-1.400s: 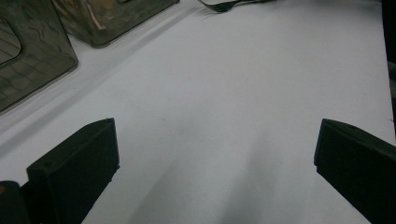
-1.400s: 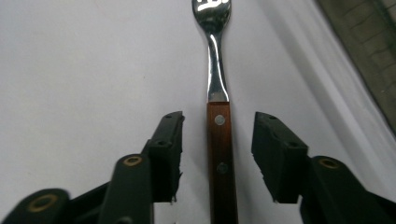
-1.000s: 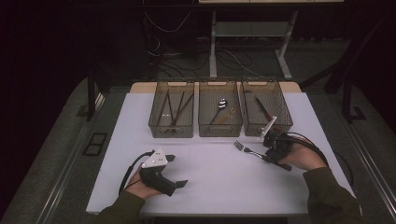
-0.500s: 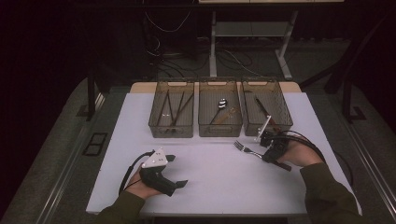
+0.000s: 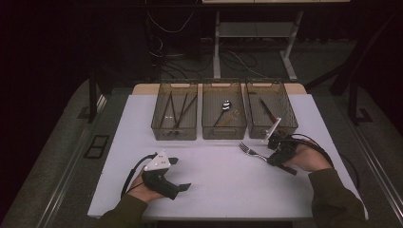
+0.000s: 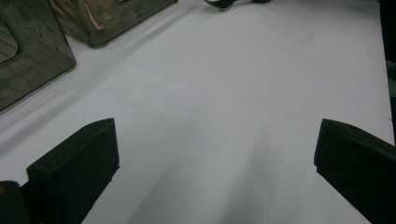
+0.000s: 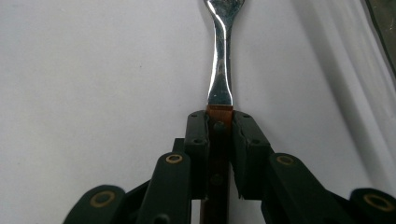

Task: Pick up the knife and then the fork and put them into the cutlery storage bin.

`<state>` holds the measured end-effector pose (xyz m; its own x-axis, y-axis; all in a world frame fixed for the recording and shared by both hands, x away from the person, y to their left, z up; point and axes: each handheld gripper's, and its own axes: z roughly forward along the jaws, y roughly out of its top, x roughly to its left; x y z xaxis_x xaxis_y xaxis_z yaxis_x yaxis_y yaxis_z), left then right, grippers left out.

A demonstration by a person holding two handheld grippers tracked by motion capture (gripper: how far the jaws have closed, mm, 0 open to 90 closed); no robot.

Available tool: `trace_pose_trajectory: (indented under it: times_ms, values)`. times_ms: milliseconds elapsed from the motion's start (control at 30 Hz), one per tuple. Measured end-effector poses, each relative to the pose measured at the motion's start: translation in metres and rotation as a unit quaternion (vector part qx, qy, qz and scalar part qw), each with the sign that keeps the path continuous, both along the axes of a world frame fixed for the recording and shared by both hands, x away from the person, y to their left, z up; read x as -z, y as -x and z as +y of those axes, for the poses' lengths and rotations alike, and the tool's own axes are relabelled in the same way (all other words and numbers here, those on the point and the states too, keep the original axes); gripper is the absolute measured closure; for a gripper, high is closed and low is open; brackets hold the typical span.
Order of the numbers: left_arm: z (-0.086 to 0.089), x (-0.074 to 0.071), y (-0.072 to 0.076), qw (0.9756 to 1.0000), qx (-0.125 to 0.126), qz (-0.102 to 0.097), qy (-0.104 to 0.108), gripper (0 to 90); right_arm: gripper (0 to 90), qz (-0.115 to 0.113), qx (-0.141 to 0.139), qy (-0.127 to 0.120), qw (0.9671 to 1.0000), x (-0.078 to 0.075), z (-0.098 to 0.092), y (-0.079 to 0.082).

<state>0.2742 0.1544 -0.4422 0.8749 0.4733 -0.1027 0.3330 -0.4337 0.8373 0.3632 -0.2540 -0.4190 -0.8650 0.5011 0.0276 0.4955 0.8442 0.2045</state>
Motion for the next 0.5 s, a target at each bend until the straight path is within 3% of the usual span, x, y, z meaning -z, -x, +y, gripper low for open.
trace_pose_trajectory:
  times_ms: [200,500]
  values:
    - [0.001,0.0,0.0,1.0,0.003,-0.002,-0.006,0.0,77.6,-0.008,0.006,-0.037,0.9993,-0.003,-0.01,0.005]
    - [0.001,0.0,0.0,1.0,0.003,-0.002,-0.005,0.0,77.6,-0.027,0.029,-0.096,0.9946,-0.011,-0.025,0.012]
